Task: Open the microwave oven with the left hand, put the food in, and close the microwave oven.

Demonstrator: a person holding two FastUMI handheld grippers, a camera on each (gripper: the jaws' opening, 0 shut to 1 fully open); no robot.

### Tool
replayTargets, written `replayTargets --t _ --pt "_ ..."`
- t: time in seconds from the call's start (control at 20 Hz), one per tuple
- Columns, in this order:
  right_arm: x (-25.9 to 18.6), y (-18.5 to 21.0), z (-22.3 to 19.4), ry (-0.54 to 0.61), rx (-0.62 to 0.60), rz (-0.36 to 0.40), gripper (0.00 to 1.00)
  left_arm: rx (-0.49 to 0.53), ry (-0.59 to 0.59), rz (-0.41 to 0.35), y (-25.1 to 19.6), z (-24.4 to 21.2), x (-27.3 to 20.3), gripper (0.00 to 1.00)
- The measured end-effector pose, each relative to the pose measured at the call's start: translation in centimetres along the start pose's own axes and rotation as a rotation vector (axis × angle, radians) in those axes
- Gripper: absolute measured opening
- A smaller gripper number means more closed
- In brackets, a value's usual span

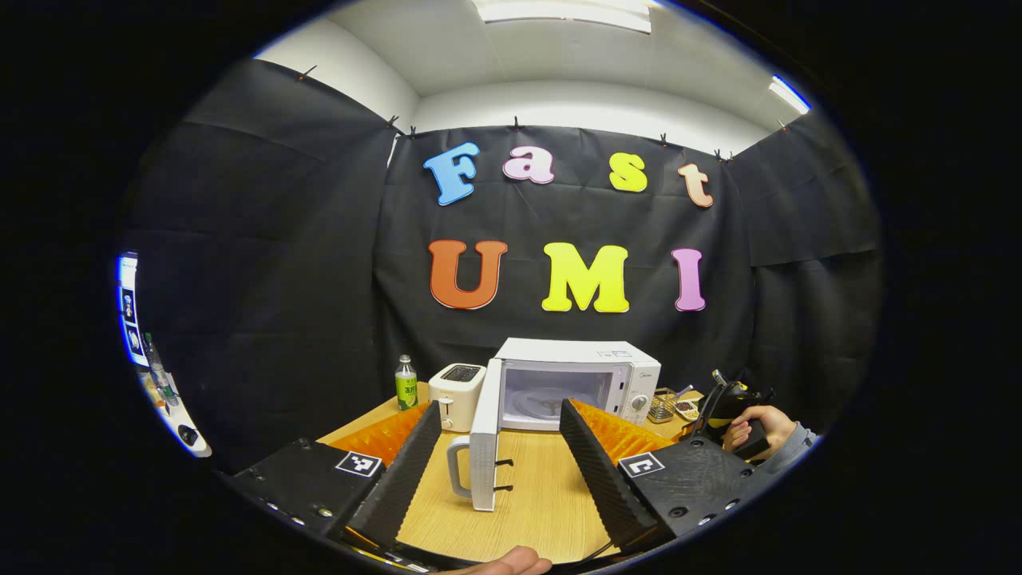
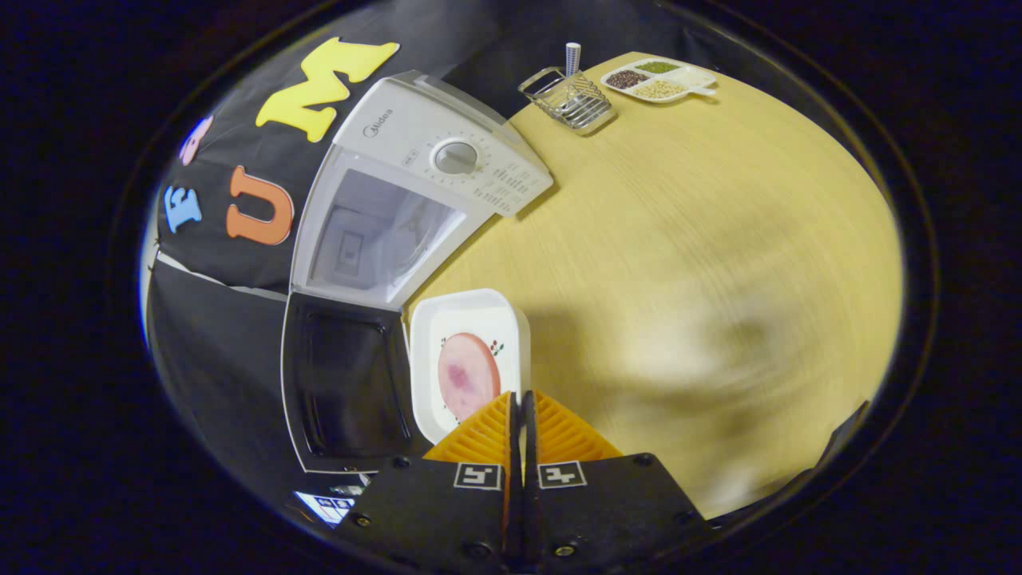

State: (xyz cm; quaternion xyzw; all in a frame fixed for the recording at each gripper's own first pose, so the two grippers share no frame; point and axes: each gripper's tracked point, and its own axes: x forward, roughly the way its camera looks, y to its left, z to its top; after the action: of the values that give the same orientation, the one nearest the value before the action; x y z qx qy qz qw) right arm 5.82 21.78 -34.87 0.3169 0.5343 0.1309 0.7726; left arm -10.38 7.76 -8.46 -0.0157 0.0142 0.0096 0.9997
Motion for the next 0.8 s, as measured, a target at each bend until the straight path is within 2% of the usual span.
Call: replayTargets --t 0.35,0.5,0.55,0.6,0.7,0.75,0.8 --pt "4.6 5.1 1.8 -0.157 0.105 -0.026 0.0 0.003 0.0 0.006 2.4 -0.7 -1.3 0.92" --pt "7.0 7.9 1.7 -0.201 0.188 -0.002 0.0 -0.011 0.015 0.027 3.7 -0.9 -0.9 0.92" --pt "8.0 8.9 1.6 -0.206 0.22 0.007 0.04 -0.01 0.02 0.033 4.1 -1.0 -0.9 0.92" --pt "8.8 9.8 1.7 -0.213 0.25 0.013 0.0 -0.002 0.027 0.04 4.5 -1.1 -0.7 0.92" --pt "10.5 11.1 2.2 -0.249 0.313 0.01 0.0 0.027 0.041 0.053 5.2 -1.4 -0.3 0.92" --pt "11.3 11.5 2.6 -0.275 0.352 0.001 0.04 0.047 0.052 0.072 5.9 -1.8 -0.1 0.92" --pt "12.1 11.8 3.1 -0.302 0.387 -0.014 0.0 0.059 0.055 0.086 6.5 -2.0 0.0 0.92"
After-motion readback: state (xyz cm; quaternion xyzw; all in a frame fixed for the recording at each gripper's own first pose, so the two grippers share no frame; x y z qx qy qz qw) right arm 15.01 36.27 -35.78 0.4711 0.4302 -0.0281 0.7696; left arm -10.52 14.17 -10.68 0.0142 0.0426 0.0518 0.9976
